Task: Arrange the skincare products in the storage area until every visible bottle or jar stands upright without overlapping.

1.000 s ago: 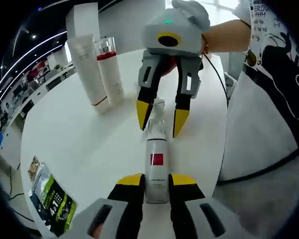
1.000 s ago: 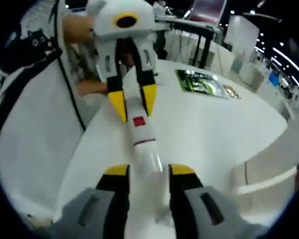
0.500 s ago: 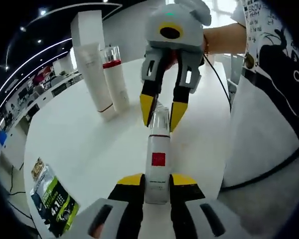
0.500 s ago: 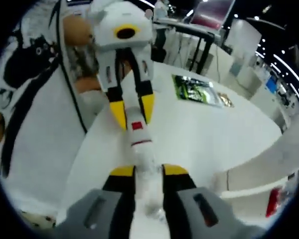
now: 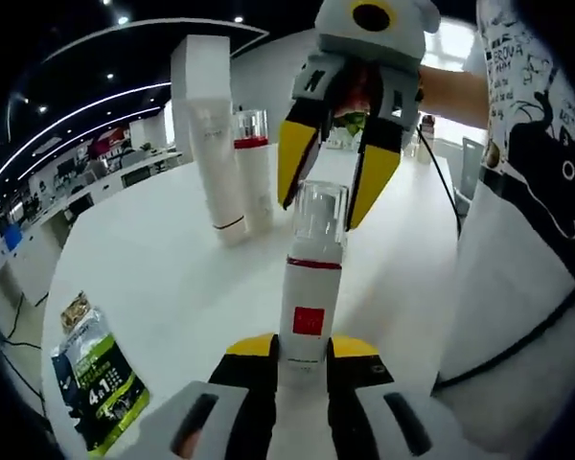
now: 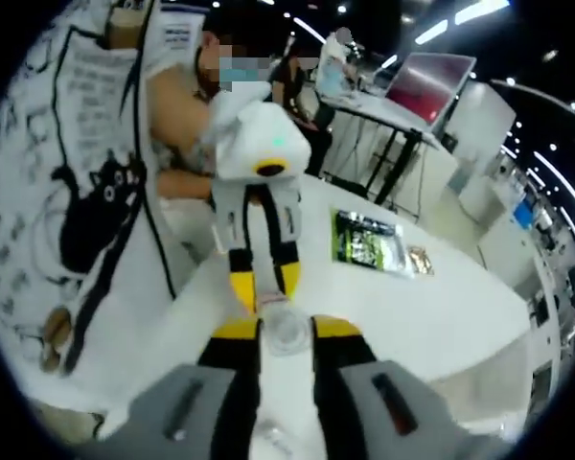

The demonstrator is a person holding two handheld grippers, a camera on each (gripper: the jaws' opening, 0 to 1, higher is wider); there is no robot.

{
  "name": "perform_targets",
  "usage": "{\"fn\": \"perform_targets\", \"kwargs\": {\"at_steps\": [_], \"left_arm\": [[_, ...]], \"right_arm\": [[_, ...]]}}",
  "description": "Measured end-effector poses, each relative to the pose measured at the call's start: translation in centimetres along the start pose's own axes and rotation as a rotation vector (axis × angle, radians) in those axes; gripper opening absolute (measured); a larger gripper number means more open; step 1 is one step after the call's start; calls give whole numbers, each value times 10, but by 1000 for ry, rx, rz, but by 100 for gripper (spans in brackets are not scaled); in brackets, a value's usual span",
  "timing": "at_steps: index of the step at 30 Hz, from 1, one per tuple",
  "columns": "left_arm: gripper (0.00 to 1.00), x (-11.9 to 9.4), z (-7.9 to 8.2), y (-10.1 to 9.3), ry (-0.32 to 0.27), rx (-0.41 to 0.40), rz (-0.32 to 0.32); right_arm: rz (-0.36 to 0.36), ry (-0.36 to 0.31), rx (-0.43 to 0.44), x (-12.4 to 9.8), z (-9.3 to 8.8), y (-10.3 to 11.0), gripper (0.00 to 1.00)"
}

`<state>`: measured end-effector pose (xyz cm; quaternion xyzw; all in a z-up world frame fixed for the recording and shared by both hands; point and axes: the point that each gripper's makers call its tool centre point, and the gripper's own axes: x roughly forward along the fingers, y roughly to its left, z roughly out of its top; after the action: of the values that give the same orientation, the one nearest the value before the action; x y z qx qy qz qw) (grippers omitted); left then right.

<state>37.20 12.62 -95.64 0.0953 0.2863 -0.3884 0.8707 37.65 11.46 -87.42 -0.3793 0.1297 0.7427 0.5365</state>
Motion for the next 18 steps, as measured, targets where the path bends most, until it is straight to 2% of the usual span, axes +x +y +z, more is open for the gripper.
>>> {"fn": "perform_targets", "kwargs": {"at_steps": [4,9,11,15,16,18], "left_arm": [[16,4,2,-3,-15,-8,-5],[16,10,0,-5,-26,-30,-6],[16,10,0,-4,-41,-49,5],[16,12,2,-3,-60,-67,16],[16,14,4,-1,-67,-74,31],[16,16,6,1,-83,-92,55]], "right_arm": [[14,-52,10,5,16,-1,17],[20,-75,-12,15,25,3,18],[-19,-98,9,15,26,-2,19],[-111,-222,144,9,28,-7,22],[-157,-268,233,5,27,-9,24],[-216,-332,342,-1,23,-11,28]]}}
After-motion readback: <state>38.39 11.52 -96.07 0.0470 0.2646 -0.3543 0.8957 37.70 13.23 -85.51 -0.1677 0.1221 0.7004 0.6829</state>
